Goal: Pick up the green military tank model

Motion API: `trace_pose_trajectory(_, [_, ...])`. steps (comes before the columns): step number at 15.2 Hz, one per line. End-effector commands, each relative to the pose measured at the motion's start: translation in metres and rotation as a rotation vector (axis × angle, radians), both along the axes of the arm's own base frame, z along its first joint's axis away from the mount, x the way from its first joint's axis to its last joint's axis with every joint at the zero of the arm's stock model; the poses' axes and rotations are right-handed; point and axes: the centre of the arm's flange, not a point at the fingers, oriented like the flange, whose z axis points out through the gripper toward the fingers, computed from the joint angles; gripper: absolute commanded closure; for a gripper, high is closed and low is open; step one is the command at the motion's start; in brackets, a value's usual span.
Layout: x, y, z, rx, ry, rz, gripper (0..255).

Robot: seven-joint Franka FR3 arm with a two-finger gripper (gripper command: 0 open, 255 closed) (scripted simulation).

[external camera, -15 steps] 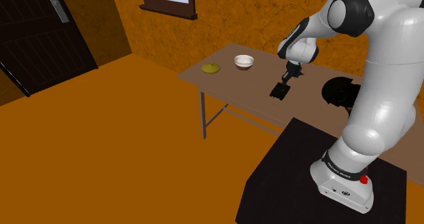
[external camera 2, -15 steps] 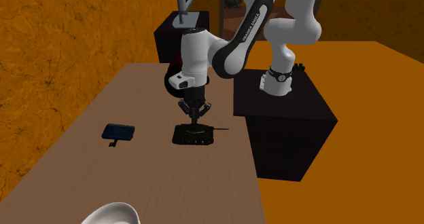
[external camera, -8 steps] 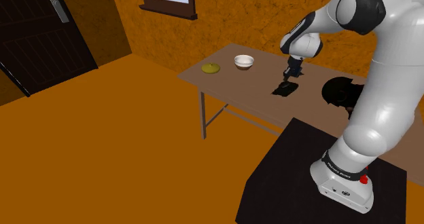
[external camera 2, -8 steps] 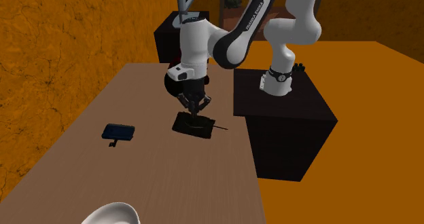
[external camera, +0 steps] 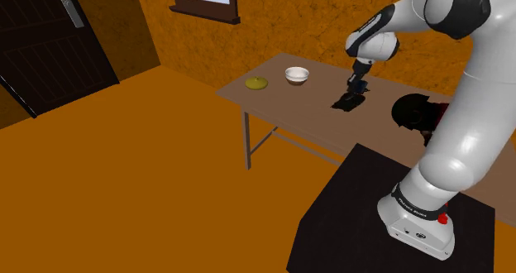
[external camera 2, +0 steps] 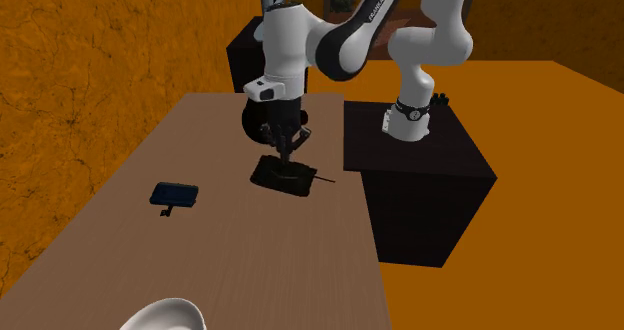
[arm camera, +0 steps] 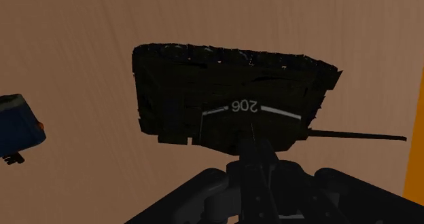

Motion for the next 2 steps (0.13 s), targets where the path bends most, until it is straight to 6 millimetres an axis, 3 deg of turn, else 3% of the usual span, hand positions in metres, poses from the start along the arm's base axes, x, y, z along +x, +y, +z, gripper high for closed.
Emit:
trace_pose_trajectory(1, [0.0008,0.0001,0.0072,0.0,0.0,0.0,255])
trace_pose_trajectory(2, [0.0008,0.0001,0.0072,0.0,0.0,0.0,255])
